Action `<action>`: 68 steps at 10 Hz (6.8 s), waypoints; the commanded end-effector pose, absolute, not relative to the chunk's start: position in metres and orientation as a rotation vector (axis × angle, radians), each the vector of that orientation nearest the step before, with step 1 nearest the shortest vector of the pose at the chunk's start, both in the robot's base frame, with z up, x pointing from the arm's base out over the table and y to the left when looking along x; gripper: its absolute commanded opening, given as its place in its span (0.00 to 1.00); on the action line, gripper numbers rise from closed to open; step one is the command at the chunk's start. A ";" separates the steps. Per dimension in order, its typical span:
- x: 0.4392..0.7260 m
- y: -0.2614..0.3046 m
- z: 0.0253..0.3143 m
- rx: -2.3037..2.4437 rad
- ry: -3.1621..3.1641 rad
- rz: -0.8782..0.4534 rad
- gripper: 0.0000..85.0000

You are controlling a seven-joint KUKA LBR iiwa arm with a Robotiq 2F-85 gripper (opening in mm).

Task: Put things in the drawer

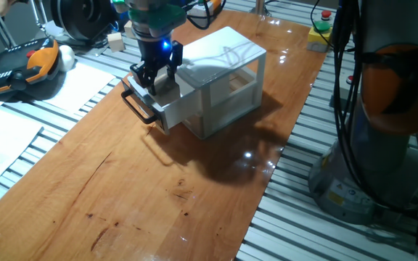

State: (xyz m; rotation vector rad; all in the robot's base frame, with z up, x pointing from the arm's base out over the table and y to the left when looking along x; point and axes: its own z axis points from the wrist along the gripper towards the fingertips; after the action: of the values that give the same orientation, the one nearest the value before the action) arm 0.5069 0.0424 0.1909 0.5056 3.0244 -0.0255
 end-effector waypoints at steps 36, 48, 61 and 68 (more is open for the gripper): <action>0.512 0.057 0.231 0.510 3.008 -0.071 0.00; 0.538 0.124 0.234 0.677 2.950 -0.028 0.00; 0.557 0.133 0.193 0.720 2.954 -0.087 0.00; 0.554 0.134 0.191 0.761 2.938 -0.008 0.40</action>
State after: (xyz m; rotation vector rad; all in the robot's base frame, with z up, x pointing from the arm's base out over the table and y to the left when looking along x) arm 0.5544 0.1340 0.1906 0.7622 2.9379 -0.0076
